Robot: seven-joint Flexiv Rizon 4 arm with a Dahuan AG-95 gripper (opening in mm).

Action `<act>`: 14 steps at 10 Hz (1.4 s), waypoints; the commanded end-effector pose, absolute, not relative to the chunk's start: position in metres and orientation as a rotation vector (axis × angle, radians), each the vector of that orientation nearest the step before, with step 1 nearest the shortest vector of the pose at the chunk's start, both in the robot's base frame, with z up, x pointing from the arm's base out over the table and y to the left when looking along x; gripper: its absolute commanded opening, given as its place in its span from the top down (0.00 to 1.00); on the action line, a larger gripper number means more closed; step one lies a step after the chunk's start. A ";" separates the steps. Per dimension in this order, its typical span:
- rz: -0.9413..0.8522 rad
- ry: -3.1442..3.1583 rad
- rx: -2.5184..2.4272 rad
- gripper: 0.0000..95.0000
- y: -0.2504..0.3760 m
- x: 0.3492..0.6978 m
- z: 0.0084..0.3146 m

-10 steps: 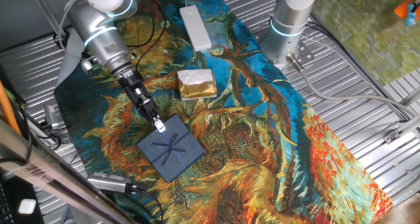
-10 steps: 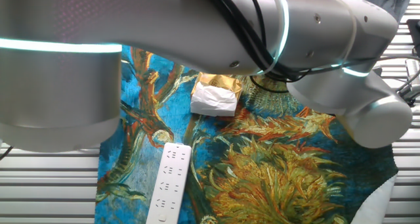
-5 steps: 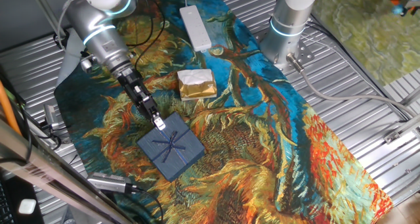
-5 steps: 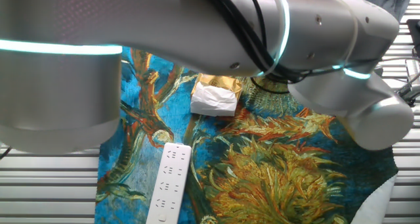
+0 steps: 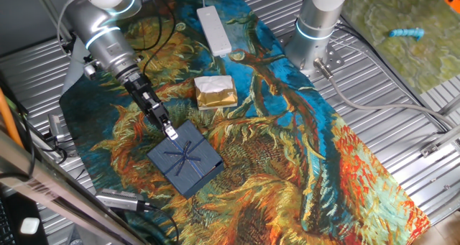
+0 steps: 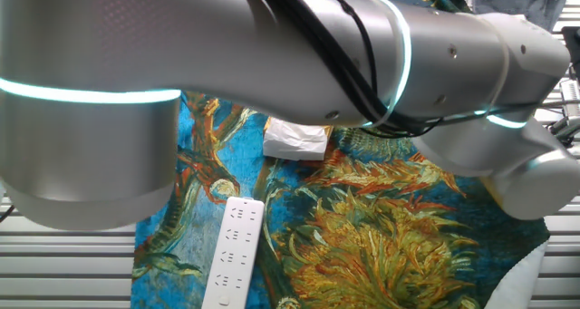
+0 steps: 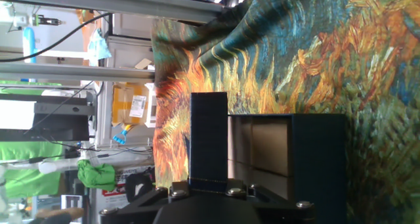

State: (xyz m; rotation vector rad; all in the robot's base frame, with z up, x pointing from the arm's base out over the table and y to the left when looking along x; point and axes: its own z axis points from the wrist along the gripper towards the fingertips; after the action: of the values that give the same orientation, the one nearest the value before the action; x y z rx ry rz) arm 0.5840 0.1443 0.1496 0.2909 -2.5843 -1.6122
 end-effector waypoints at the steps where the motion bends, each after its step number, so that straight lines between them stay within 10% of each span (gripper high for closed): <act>1: -1.636 -2.566 0.297 1.00 0.144 0.585 0.149; 14: -1.647 -2.576 0.337 1.00 0.148 0.583 0.141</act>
State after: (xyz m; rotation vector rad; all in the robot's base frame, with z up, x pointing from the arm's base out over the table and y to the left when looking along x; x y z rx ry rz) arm 0.5830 0.1481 0.1400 0.3358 -2.5765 -1.6448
